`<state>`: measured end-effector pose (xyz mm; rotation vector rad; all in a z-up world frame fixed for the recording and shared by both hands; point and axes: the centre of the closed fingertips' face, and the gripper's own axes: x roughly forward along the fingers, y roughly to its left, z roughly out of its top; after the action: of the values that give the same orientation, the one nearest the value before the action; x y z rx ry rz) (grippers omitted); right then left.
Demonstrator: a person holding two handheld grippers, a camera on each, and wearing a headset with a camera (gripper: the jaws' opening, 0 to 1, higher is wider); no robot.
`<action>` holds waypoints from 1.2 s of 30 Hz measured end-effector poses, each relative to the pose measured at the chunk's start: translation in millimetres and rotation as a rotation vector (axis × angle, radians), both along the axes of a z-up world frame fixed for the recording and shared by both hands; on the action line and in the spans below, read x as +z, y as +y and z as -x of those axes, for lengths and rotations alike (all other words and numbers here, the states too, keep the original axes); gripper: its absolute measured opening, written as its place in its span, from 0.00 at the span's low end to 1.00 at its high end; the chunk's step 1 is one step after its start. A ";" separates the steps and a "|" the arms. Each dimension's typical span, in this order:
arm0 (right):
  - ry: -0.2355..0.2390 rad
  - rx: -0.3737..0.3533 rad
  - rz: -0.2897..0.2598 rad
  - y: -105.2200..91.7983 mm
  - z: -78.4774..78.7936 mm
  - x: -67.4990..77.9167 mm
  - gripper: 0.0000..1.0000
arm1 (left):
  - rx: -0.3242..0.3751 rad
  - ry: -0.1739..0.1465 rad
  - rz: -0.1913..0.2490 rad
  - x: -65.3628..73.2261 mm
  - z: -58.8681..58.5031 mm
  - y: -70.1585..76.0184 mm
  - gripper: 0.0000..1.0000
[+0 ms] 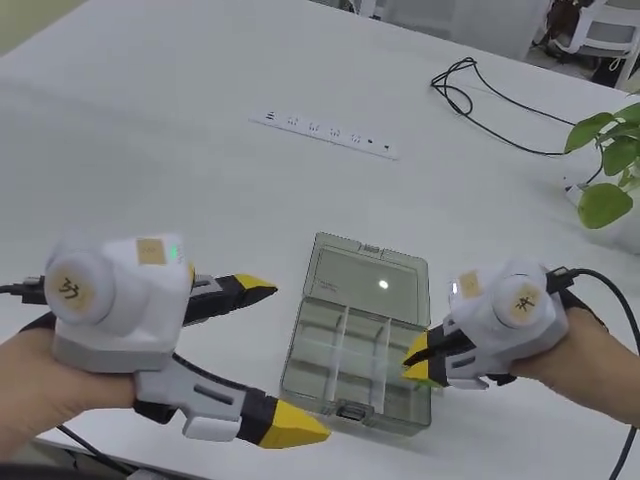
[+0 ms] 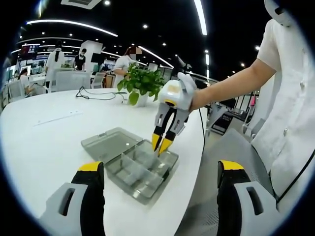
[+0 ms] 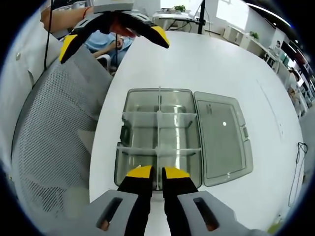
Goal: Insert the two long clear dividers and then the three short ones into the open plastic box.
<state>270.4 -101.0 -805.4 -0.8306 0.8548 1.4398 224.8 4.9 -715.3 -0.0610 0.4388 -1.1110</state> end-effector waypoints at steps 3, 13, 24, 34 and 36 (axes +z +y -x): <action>-0.001 -0.032 -0.022 -1.9 -1.6 6.5 0.11 | 0.001 0.002 -0.003 -0.8 0.6 1.7 0.98; -0.023 -0.183 -0.117 -18.6 -3.1 35.4 0.20 | 0.014 0.007 -0.019 -4.9 0.0 12.1 1.00; -0.041 -0.321 -0.176 -50.4 5.5 48.4 0.32 | 0.024 0.008 -0.053 -8.6 -0.9 22.6 1.00; -0.051 -0.473 -0.253 -75.2 12.7 47.7 0.45 | 0.030 0.012 -0.084 -14.0 -1.0 27.9 1.00; -0.053 -0.502 -0.268 -79.3 13.4 47.9 0.48 | 0.031 0.013 -0.089 -15.0 -0.8 28.3 1.00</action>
<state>256.9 -180.3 -757.5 -0.4098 0.7433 1.0512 225.7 33.2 -730.3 0.0034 0.4969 -1.0595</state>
